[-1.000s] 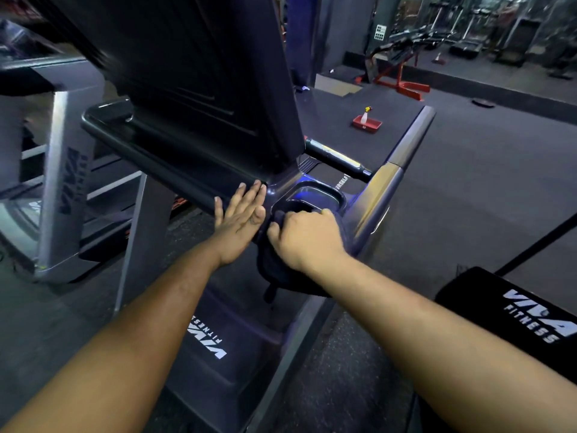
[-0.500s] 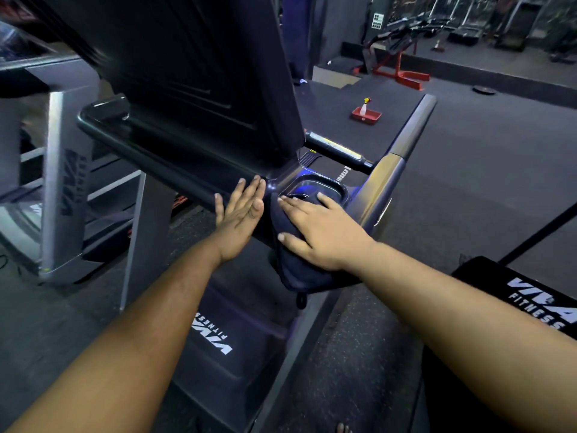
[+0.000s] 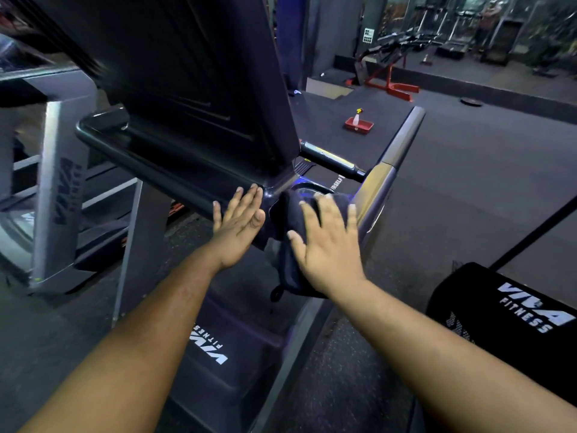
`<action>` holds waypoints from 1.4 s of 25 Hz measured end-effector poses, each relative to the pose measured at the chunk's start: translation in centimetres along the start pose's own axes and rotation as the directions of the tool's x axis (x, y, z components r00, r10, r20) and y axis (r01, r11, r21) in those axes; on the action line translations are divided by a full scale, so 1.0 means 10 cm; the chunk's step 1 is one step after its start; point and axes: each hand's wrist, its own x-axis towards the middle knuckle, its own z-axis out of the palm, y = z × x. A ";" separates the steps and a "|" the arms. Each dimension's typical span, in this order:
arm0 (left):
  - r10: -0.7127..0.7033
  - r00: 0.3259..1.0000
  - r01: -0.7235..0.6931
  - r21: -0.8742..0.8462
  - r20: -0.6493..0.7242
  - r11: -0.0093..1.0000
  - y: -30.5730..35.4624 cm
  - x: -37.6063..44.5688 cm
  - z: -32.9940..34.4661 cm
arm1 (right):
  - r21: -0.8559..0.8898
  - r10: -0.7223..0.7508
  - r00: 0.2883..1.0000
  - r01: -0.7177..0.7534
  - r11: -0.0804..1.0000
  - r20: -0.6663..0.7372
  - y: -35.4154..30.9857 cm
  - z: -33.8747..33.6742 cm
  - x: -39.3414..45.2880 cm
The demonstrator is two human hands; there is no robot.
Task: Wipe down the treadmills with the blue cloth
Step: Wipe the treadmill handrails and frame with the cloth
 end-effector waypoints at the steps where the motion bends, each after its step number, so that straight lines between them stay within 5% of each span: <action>1: -0.002 1.000 0.002 0.008 -0.007 1.000 0.00 0.01 0.00 | -0.022 -0.091 0.996 0.091 0.996 -0.002 -0.09 0.03 0.01; 6: -0.007 1.000 0.007 0.018 -0.006 1.000 0.03 0.00 0.00 | 0.134 -0.151 0.928 0.111 0.985 0.342 -0.24 -0.14 0.56; 9: -0.003 1.000 0.003 0.044 -0.004 0.999 0.02 0.00 0.00 | 0.210 -0.389 0.877 0.340 0.917 0.281 0.15 -0.17 0.51; 14: -0.012 1.000 0.011 0.056 0.006 0.998 0.02 0.01 0.00 | 0.313 -0.697 0.618 0.624 0.716 0.363 0.56 -0.13 0.98; 16: -0.007 1.000 0.007 0.040 0.005 0.999 0.01 0.00 -0.01 | 0.248 -0.656 0.658 0.610 0.752 0.370 0.50 -0.13 0.99; 19: 0.002 1.000 -0.002 0.031 -0.006 1.000 0.00 0.00 0.01 | 0.097 -0.383 0.883 0.371 0.924 0.270 0.33 -0.15 0.43; 22: -0.003 1.000 0.003 -0.026 -0.015 1.000 -0.02 0.04 0.02 | -0.017 -0.149 0.982 0.152 0.988 0.118 -0.23 0.01 0.01; 25: -0.023 1.000 0.023 -0.176 0.003 0.984 -0.04 0.04 0.00 | 0.016 -0.094 0.983 0.093 0.996 0.161 -0.54 0.05 0.08; 29: -0.009 1.000 0.010 -0.107 0.012 0.994 -0.02 0.01 -0.02 | 0.034 -0.374 0.907 0.375 0.926 0.191 0.09 -0.09 0.06; 32: -0.004 1.000 0.004 -0.036 0.004 0.999 -0.01 0.00 0.01 | 0.171 -0.247 0.900 0.197 0.966 0.360 0.64 -0.14 0.33; 35: 0.002 1.000 -0.002 -0.039 0.009 0.999 -0.02 0.01 0.00 | 0.065 -0.112 0.861 0.092 0.994 0.496 0.67 -0.02 0.87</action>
